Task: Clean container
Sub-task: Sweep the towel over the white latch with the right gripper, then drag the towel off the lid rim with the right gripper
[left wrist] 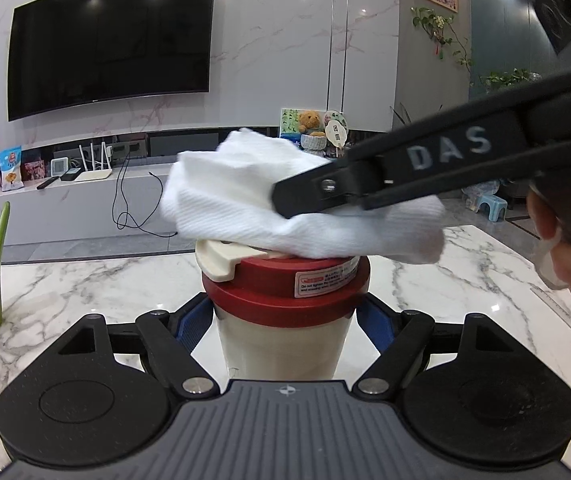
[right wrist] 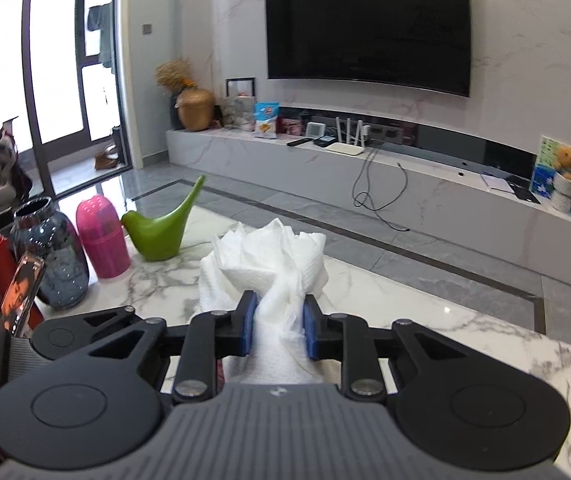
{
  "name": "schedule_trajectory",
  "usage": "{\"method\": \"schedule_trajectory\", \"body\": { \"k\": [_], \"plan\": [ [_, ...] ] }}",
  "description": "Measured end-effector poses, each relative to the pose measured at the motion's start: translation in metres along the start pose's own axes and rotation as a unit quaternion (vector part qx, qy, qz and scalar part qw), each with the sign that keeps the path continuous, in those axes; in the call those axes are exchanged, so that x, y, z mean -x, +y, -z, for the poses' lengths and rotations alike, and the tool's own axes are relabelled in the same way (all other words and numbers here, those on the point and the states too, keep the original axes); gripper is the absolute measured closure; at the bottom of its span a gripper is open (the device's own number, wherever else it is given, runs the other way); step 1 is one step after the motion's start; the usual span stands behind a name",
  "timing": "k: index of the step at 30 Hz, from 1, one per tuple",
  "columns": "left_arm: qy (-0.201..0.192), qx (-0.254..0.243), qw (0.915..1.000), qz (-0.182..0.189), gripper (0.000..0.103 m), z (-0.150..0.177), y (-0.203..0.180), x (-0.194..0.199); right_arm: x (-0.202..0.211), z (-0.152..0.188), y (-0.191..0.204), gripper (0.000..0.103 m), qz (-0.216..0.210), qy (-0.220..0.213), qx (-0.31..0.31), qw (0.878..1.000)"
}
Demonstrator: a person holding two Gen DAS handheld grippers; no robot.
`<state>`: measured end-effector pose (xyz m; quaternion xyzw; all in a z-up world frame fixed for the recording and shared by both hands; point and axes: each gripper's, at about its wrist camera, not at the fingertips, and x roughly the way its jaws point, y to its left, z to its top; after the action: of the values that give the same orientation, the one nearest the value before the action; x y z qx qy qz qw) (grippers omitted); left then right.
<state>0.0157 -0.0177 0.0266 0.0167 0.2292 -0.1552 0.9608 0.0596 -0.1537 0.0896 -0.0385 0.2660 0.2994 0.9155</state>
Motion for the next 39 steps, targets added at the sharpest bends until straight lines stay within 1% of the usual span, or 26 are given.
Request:
{"method": "schedule_trajectory", "body": {
  "k": [3,7,10,11,14,17,22,28,30,33,39],
  "plan": [
    [0.000,0.002,1.0000,0.001,0.025,0.000,0.001,0.000,0.006,0.004,0.000,0.077,0.005,-0.003,-0.001,1.000],
    [0.000,0.002,1.0000,0.001,0.025,0.001,-0.001,0.003,0.015,0.007,0.002,0.077,0.001,0.000,0.000,1.000],
    [0.000,0.001,1.0000,0.000,0.025,0.002,-0.002,0.004,0.019,0.009,0.007,0.077,-0.021,0.004,0.002,1.000],
    [0.000,-0.001,1.0000,-0.001,0.025,0.002,-0.005,0.004,0.019,0.009,0.010,0.077,-0.032,0.006,0.004,0.999],
    [0.000,-0.004,1.0000,-0.003,0.025,0.002,-0.006,0.004,0.013,0.007,0.019,0.077,-0.035,0.007,0.020,0.999],
    [0.001,-0.005,1.0000,-0.003,0.026,0.002,-0.006,0.004,0.003,0.002,0.015,0.077,-0.039,0.008,0.006,0.999],
    [0.001,-0.005,1.0000,-0.004,0.026,0.002,-0.006,0.003,-0.010,-0.005,0.011,0.077,-0.028,0.007,0.005,1.000],
    [0.002,-0.001,1.0000,-0.003,0.026,-0.005,-0.007,0.002,-0.021,-0.011,0.003,0.077,0.005,0.006,0.004,1.000],
    [0.002,0.000,1.0000,-0.003,0.026,-0.005,-0.007,0.002,-0.021,-0.011,0.000,0.077,0.018,0.006,0.004,1.000],
    [0.003,0.002,1.0000,-0.002,0.026,-0.005,-0.006,0.002,-0.017,-0.008,-0.004,0.077,0.027,0.004,-0.005,1.000],
    [0.003,0.000,1.0000,-0.002,0.025,-0.004,-0.006,0.002,-0.002,0.004,-0.009,0.077,0.029,-0.004,-0.016,0.999]
  ]
}}
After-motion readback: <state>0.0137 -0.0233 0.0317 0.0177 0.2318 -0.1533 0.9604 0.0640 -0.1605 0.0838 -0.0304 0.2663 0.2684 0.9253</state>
